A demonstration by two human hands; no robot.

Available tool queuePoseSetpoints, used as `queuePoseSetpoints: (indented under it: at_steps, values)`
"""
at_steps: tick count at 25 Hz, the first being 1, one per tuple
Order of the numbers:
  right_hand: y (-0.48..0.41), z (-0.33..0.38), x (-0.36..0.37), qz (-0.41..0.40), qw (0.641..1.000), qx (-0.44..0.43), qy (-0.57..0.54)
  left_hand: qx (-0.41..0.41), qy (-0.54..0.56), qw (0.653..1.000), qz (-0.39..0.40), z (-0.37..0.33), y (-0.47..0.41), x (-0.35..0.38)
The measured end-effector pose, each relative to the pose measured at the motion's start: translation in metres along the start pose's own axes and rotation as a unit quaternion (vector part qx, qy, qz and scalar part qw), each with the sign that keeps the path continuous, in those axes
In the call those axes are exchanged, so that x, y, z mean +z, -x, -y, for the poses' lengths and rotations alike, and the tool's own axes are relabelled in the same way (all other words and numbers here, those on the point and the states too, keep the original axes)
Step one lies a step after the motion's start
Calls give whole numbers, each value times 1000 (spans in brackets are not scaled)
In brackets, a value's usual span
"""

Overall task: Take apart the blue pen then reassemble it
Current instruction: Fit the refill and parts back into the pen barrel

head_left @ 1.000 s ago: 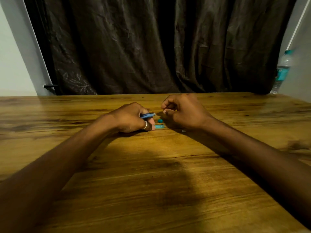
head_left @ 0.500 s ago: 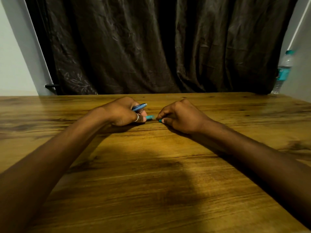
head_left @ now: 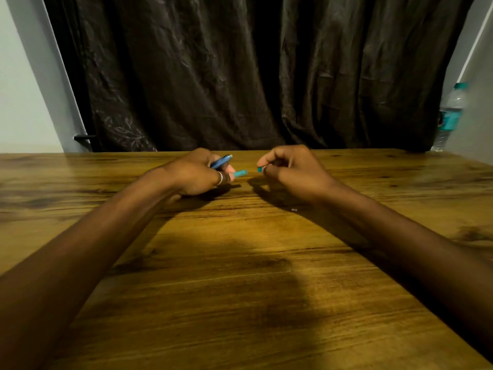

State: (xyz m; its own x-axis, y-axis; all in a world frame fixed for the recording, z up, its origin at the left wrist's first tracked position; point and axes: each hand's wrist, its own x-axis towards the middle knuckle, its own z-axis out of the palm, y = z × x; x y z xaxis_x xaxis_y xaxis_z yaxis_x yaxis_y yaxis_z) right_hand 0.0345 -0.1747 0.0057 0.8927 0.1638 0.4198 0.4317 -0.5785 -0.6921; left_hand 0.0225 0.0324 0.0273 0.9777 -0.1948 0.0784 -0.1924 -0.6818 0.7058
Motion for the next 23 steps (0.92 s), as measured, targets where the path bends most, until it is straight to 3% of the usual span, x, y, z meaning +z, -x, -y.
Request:
queuePoseSetpoints:
  at_steps: [4, 8, 17, 23]
  values:
    - [1, 10, -2, 1, 990, 57, -132, -12, 59, 998, -4, -2, -1, 3]
    - [4, 13, -1, 12, 980, 63, -187, -18, 109, 994, -28, -11, 3, 7]
    - [1, 13, -4, -9, 977, 43, -210, -17, 106, 994, -37, -15, 4, 6]
    - [0, 11, -5, 2, 987, 27, -160, -13, 104, 994, -39, -14, 3, 6]
